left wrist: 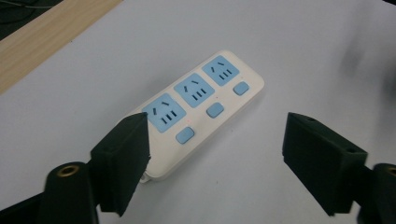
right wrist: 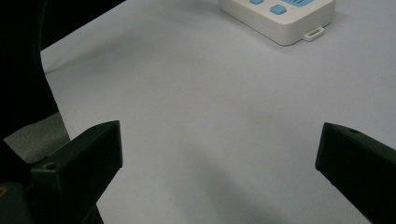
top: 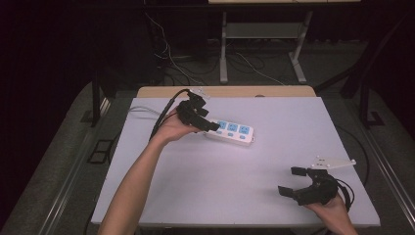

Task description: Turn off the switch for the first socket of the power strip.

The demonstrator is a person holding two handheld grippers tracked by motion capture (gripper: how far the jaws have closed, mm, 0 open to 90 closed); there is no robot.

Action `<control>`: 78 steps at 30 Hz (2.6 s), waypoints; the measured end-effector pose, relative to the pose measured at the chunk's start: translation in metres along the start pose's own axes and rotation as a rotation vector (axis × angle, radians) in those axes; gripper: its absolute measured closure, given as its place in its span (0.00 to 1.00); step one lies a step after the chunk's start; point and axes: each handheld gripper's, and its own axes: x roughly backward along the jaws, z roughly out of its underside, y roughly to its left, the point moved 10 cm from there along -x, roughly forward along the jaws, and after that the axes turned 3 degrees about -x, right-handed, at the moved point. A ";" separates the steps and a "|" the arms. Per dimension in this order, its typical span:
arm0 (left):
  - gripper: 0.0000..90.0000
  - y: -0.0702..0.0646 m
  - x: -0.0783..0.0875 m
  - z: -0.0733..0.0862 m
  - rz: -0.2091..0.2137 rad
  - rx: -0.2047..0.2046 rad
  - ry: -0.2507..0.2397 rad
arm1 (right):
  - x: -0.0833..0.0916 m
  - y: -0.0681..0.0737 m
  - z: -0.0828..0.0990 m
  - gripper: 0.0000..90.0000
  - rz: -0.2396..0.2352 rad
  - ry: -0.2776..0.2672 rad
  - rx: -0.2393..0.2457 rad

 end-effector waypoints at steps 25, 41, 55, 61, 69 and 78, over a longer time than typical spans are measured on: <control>0.87 0.024 -0.033 0.004 -0.003 0.063 -0.027 | -0.002 0.001 0.003 0.00 -0.005 0.011 0.001; 0.99 0.021 -0.062 0.011 0.007 0.092 0.012 | -0.001 0.000 0.003 0.00 -0.004 0.013 0.007; 0.99 0.020 -0.076 0.019 0.012 0.074 0.065 | -0.002 0.000 0.004 0.00 -0.006 0.019 0.015; 0.99 0.019 -0.080 0.025 0.016 0.074 0.092 | -0.002 0.000 0.004 0.00 -0.006 0.023 0.017; 0.99 0.018 -0.085 0.027 0.024 0.075 0.104 | -0.001 0.001 0.004 0.00 -0.011 0.021 0.023; 0.99 0.019 -0.084 0.028 0.051 0.096 0.100 | 0.001 0.001 0.003 0.00 -0.009 0.018 0.025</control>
